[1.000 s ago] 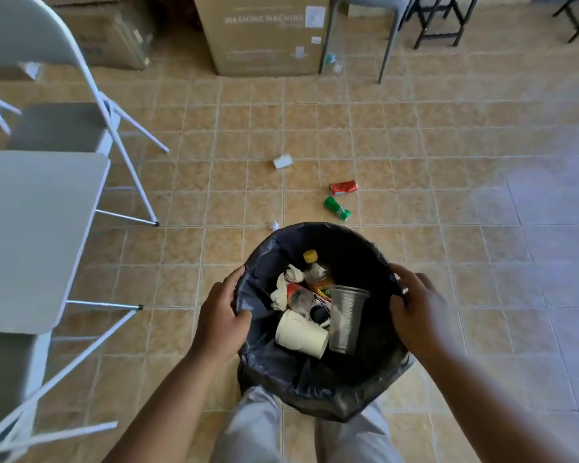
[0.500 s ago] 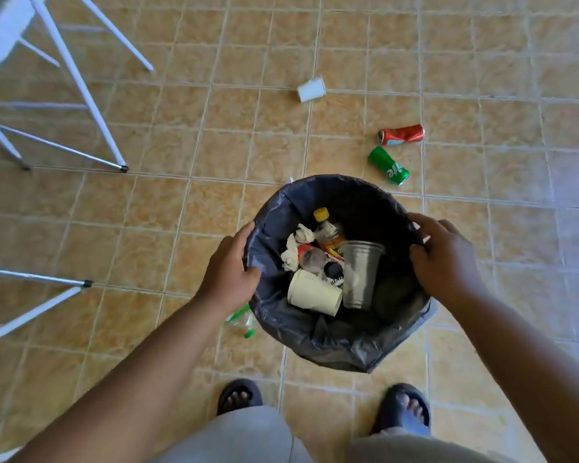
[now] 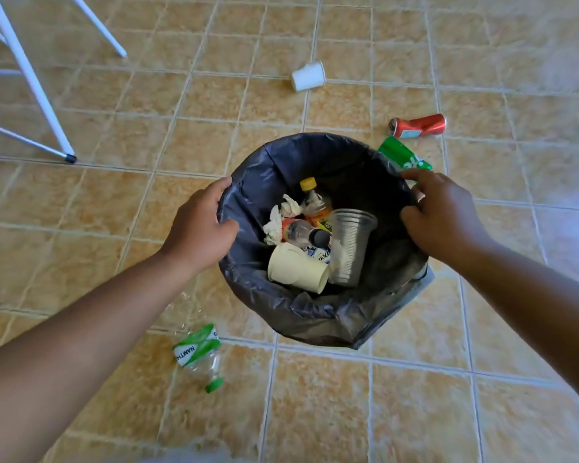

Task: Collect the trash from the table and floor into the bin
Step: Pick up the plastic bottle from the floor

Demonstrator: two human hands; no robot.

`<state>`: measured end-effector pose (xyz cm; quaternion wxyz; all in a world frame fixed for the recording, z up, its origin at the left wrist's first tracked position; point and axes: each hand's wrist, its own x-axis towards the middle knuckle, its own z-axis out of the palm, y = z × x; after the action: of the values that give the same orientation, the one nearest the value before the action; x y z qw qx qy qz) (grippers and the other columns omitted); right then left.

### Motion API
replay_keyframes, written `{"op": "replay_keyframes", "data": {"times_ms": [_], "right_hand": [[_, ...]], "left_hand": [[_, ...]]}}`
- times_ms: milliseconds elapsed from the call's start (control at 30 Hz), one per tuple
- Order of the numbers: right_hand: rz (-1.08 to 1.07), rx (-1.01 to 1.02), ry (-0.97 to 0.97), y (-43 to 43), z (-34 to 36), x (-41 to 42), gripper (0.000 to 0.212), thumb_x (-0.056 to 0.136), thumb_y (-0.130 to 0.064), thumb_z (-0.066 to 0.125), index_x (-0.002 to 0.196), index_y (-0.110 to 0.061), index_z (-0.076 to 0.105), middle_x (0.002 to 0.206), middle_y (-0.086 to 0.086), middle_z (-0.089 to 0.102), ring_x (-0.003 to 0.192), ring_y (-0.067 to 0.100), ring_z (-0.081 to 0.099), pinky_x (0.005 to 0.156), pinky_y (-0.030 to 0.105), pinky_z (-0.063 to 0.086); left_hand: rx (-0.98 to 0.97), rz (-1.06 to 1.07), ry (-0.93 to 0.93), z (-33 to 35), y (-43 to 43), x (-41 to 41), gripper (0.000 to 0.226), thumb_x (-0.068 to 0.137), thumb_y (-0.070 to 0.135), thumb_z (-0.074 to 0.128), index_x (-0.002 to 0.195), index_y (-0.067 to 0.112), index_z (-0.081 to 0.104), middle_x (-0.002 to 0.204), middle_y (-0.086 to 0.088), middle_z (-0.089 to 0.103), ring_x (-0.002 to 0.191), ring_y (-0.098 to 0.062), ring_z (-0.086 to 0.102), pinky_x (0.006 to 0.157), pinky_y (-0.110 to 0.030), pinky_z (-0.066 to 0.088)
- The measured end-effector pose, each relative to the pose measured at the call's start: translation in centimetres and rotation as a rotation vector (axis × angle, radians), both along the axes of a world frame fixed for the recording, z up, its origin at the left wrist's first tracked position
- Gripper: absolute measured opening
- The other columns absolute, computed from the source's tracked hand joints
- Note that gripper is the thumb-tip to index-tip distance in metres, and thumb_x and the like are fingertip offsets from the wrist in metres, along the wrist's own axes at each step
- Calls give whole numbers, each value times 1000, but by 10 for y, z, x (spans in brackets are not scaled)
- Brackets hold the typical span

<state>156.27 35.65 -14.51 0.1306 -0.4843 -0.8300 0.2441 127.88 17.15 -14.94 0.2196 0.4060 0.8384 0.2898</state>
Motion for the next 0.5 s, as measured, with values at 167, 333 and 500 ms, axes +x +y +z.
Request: {"op": "replay_keyframes", "data": {"times_ms": [167,333,500], "right_hand": [[21,93,-153,-13,0,-4,57,82,-12,55,138,-14,42,126,19,50,98,43,57,78,45,53],[114,162,-120,-3,-4,-11,69,87,-28,60,147,-10,32,149,16,34,132,40,40,103,51,43],[231,143,-147,-4,-11,-25,77,93,-42,52,156,-15,17,164,1,10,149,25,16,116,41,22]], "left_hand": [[5,-66,133,-7,-7,1,65,90,14,50,151,26,29,114,-5,45,83,-24,54,67,-32,43],[46,-74,257,-15,-4,-3,58,90,21,50,146,24,36,118,-2,38,79,-25,54,66,-42,50],[179,-61,116,-26,-14,-16,55,90,55,38,142,39,35,118,13,34,88,2,52,77,-27,44]]}}
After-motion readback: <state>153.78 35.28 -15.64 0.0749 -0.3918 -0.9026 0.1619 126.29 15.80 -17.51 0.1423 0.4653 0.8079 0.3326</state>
